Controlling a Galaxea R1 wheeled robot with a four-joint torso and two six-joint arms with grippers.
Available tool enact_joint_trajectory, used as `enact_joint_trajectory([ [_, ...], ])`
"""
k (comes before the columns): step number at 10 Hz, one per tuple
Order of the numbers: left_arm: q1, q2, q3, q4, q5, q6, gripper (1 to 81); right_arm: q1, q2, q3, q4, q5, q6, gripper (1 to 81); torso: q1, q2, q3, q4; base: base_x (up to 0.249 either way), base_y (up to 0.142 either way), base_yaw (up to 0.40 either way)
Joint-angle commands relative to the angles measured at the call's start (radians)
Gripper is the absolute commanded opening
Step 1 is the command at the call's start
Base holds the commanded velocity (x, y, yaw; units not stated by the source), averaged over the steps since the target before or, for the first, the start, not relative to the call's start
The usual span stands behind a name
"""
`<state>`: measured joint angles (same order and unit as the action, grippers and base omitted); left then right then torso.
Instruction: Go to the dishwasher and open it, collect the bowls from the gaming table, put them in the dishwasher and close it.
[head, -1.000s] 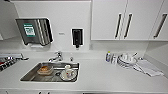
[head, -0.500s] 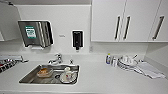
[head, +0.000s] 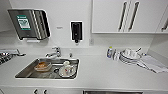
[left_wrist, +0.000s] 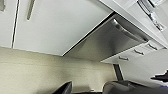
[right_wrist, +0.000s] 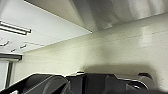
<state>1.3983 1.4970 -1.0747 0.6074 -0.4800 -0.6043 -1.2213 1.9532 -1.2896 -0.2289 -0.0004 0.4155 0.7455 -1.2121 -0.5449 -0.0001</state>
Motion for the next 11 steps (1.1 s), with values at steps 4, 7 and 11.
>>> enact_joint_trajectory([
  [4, -0.075, -0.014, -0.082, 0.031, -0.006, -0.023, 81.1, 0.096, -0.086, 0.095, 0.01, -0.032, 0.002, 81.1, 0.116, -0.18, -0.037, 0.0, 0.0, 0.0, 0.0],
  [7, -0.075, -0.007, -0.091, 0.038, -0.008, -0.031, 81.1, 0.091, -0.09, 0.095, 0.007, -0.032, 0.0, 81.1, 0.185, -0.291, -0.04, 0.0, 0.0, 0.0, 0.0],
  [11, -0.074, -0.004, -0.088, 0.041, -0.008, -0.031, 81.1, 0.097, -0.09, 0.095, 0.008, -0.033, 0.002, 81.1, 0.204, -0.325, -0.04, 0.0, 0.0, 0.0, 0.0],
])
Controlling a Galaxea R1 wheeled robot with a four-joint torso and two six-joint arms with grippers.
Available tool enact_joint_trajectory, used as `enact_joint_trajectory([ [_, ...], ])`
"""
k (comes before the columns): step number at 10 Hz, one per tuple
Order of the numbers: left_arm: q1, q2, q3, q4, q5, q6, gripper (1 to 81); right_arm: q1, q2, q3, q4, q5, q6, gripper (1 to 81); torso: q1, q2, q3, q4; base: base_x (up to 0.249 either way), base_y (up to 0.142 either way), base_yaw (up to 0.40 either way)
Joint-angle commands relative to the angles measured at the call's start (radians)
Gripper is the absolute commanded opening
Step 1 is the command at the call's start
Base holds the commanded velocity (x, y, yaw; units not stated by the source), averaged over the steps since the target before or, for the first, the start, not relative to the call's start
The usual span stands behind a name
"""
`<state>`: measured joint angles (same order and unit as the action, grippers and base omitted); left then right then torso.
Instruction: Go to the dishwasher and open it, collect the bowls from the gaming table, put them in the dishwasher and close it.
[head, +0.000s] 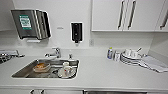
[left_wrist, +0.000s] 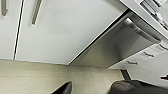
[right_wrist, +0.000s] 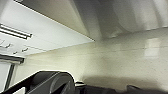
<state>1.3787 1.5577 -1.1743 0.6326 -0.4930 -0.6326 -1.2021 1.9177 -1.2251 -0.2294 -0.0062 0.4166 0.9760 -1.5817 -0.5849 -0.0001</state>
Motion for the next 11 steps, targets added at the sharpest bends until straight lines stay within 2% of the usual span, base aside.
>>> enact_joint_trajectory([
  [1, -0.054, -0.059, 0.01, 0.018, 0.001, -0.003, 81.1, 0.077, -0.058, 0.033, 0.01, -0.029, 0.001, 81.1, -0.002, 0.004, -0.048, 0.0, 0.0, 0.0, 0.0],
  [2, -0.054, -0.056, 0.007, 0.018, -0.027, -0.003, 81.1, 0.077, -0.059, 0.035, 0.01, -0.029, 0.001, 81.1, 0.005, -0.011, -0.098, 0.0, 0.0, 0.0, 0.0],
  [3, -0.056, -0.057, 0.007, 0.019, -0.045, -0.003, 81.1, 0.077, -0.061, 0.036, 0.008, -0.029, 0.001, 81.1, 0.008, -0.02, -0.11, 0.0, 0.0, 0.0, 0.0],
  [4, -0.056, -0.065, 0.008, 0.019, -0.049, -0.003, 81.1, 0.078, -0.062, 0.041, 0.008, -0.029, 0.001, 81.1, 0.011, -0.026, -0.04, 0.0, 0.0, 0.0, 0.0],
  [5, -0.056, -0.08, 0.007, 0.019, -0.062, -0.009, 81.1, 0.078, -0.064, 0.044, 0.008, -0.028, 0.001, 81.1, 0.013, -0.028, -0.07, 0.0, 0.0, 0.0, 0.0],
  [6, -0.056, -0.094, -0.008, 0.019, -0.125, -0.019, 81.1, 0.084, -0.061, 0.044, 0.008, -0.028, 0.001, 81.1, 0.015, -0.028, -0.083, 0.0, 0.0, 0.0, 0.0],
  [7, -0.062, -0.109, -0.05, 0.019, -0.2, -0.059, 81.1, 0.088, -0.061, 0.047, 0.008, -0.028, -0.001, 81.1, 0.015, -0.028, -0.091, 0.0, 0.0, 0.0, 0.0],
  [8, -0.094, -0.126, -0.111, 0.048, -0.259, -0.157, 81.1, 0.088, -0.056, 0.049, 0.001, -0.028, -0.001, 81.1, 0.016, -0.028, -0.093, 0.0, 0.0, 0.0, 0.0],
  [9, -0.146, -0.135, -0.168, 0.124, -0.268, -0.274, 81.1, 0.088, -0.055, 0.049, -0.002, -0.023, -0.001, 81.1, 0.016, -0.028, -0.092, 0.0, 0.0, 0.0, 0.0],
  [10, -0.212, -0.134, -0.253, 0.272, -0.271, -0.46, 81.1, 0.092, -0.055, 0.053, -0.005, -0.02, -0.002, 81.1, 0.016, -0.028, -0.092, 0.0, 0.0, 0.0, 0.0],
  [11, -0.273, -0.132, -0.296, 0.365, -0.278, -0.575, 81.1, 0.104, -0.053, 0.056, -0.001, -0.021, -0.002, 81.1, 0.016, -0.028, -0.092, 0.0, 0.0, 0.0, 0.0],
])
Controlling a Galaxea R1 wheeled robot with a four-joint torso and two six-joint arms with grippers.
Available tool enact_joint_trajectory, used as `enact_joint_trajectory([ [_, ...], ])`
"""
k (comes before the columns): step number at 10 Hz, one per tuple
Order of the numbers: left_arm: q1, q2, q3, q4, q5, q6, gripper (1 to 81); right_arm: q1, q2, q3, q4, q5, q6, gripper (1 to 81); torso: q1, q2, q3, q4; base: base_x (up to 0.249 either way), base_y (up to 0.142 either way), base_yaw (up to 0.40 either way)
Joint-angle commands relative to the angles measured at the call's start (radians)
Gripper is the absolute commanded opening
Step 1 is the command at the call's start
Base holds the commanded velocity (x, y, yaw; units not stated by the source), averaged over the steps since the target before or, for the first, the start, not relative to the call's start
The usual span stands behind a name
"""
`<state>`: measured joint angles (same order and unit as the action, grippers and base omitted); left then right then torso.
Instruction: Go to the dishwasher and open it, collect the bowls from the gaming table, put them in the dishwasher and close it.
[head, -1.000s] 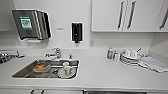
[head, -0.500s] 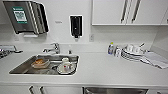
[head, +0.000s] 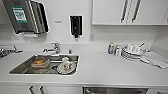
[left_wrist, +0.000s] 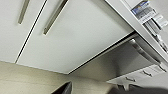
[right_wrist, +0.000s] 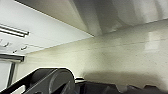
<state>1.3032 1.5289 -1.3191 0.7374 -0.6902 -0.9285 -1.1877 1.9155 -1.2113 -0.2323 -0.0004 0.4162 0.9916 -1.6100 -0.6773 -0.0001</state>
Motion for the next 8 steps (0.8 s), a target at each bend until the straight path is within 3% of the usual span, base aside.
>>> enact_joint_trajectory([
  [1, -0.257, -0.098, -0.178, 0.337, -0.088, -0.346, 81.1, 0.099, -0.047, 0.046, 0.004, -0.032, -0.001, 81.1, 0.0, 0.0, 0.0, 0.0, 0.0, 0.0, 0.0],
  [3, -0.33, -0.092, -0.164, 0.399, -0.086, -0.383, 81.1, 0.104, -0.051, 0.055, 0.01, -0.033, 0.0, 81.1, 0.0, 0.0, 0.0, 0.0, 0.0, 0.0, 0.0],
  [5, -0.339, -0.061, -0.163, 0.441, -0.084, -0.383, 81.1, 0.13, -0.047, 0.071, 0.014, -0.035, 0.003, 81.1, 0.0, 0.0, 0.0, 0.0, 0.0, 0.0, 0.0],
  [7, -0.37, -0.059, -0.137, 0.467, -0.077, -0.394, 81.1, 0.188, -0.028, 0.095, 0.034, -0.069, 0.072, 81.1, 0.0, 0.0, 0.0, 0.0, 0.0, 0.0, 0.0],
  [8, -0.38, -0.064, -0.144, 0.479, -0.078, -0.421, 81.1, 0.223, -0.028, 0.107, 0.038, -0.107, 0.138, 81.1, 0.0, 0.0, 0.0, 0.0, 0.0, 0.0, 0.0],
])
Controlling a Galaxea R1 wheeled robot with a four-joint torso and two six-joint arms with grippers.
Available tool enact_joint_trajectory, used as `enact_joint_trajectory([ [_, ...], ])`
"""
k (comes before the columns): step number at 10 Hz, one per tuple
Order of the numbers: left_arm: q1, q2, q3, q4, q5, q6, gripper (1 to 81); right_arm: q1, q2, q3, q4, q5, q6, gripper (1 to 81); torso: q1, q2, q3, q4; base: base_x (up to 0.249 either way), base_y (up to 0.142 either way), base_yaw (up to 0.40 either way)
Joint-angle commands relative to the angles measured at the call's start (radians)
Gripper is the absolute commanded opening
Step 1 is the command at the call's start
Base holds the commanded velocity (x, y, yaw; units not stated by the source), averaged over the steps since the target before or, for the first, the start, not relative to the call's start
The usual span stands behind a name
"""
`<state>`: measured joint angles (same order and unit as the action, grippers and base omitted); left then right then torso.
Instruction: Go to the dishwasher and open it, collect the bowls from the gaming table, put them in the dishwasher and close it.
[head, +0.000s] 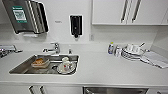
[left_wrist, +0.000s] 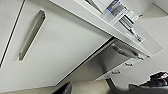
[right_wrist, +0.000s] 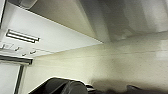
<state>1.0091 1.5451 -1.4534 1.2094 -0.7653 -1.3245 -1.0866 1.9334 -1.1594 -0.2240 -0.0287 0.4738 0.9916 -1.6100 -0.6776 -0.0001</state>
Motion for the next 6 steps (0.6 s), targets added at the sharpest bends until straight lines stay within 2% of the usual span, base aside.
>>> enact_joint_trajectory([
  [1, -0.094, -0.077, -0.027, 0.009, -0.009, -0.039, 81.1, 0.145, -0.051, 0.064, 0.035, -0.119, 0.15, 81.1, 0.0, 0.0, 0.0, 0.0, 0.0, 0.0, 0.0],
  [3, -0.102, -0.065, -0.061, 0.01, -0.012, -0.061, 81.1, 0.194, -0.063, 0.075, 0.037, -0.151, 0.275, 81.1, 0.0, 0.0, 0.0, 0.0, 0.0, 0.0, 0.0],
  [4, -0.108, -0.049, -0.099, 0.013, -0.018, -0.093, 81.1, 0.234, -0.071, 0.081, 0.038, -0.166, 0.326, 81.1, 0.0, 0.0, 0.0, 0.0, 0.0, 0.0, 0.0],
  [6, -0.129, -0.04, -0.139, 0.022, -0.055, -0.117, 81.1, 0.335, -0.072, 0.109, 0.048, -0.231, 0.44, 81.1, 0.0, 0.0, 0.0, 0.0, 0.0, 0.0, 0.0],
])
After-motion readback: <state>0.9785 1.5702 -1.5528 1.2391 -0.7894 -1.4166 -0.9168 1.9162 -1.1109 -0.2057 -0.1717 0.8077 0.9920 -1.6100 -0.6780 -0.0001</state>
